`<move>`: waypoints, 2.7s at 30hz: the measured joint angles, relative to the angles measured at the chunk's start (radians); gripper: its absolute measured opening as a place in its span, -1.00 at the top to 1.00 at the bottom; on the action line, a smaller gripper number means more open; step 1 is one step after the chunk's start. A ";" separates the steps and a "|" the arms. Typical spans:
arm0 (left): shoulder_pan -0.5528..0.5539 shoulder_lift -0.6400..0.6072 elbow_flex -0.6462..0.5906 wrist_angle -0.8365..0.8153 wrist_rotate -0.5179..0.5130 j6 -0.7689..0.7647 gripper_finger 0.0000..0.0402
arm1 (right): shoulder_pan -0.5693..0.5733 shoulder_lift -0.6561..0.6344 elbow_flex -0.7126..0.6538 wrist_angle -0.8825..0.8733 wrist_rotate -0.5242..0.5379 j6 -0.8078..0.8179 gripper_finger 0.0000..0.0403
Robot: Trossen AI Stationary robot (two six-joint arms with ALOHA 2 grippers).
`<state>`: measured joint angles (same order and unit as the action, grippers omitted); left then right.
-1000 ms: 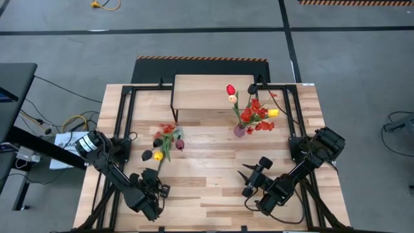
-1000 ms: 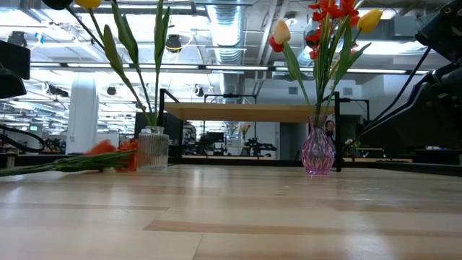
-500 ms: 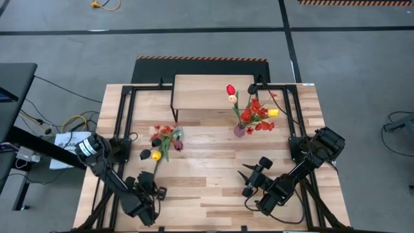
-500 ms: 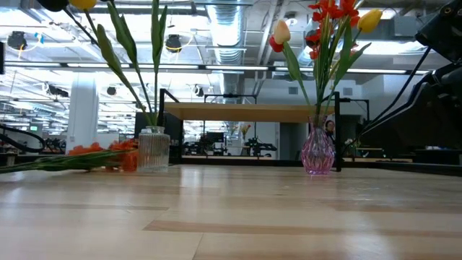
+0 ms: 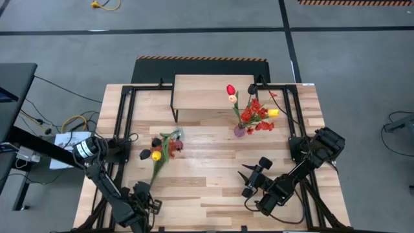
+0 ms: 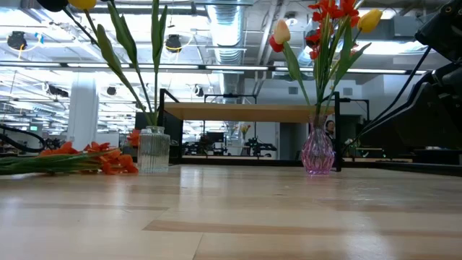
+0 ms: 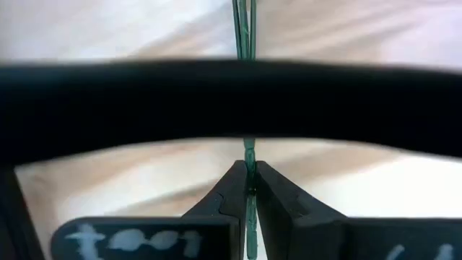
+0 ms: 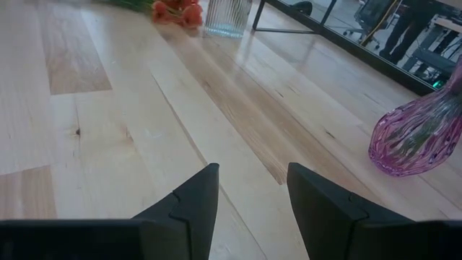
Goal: Pick and place flowers into a vace then onto a shelf
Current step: Put the red flower into the transparent vase
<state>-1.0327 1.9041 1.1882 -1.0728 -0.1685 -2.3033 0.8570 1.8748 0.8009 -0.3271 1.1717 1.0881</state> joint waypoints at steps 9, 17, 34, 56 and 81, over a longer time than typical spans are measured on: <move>-0.035 -0.002 0.171 -0.123 -0.038 0.000 0.97 | -0.002 0.000 0.000 0.004 -0.001 0.001 0.21; -0.059 -0.003 0.303 -0.139 -0.066 0.017 0.97 | -0.012 0.000 0.000 0.044 -0.111 0.000 0.21; -0.068 -0.004 0.362 0.247 -0.367 0.337 0.98 | 0.056 0.000 0.000 0.619 -0.340 -0.208 0.21; -0.065 -0.004 0.362 0.800 -0.835 1.321 0.99 | 0.101 0.000 0.000 1.369 -0.415 -0.869 0.21; -0.007 -0.005 0.362 1.043 -0.884 1.788 0.99 | -0.036 0.000 0.338 1.289 -0.832 -1.379 -0.16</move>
<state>-1.0397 1.8996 1.5505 -0.0295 -1.0522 -0.5156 0.8208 1.8748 1.1388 0.9623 0.3400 -0.2907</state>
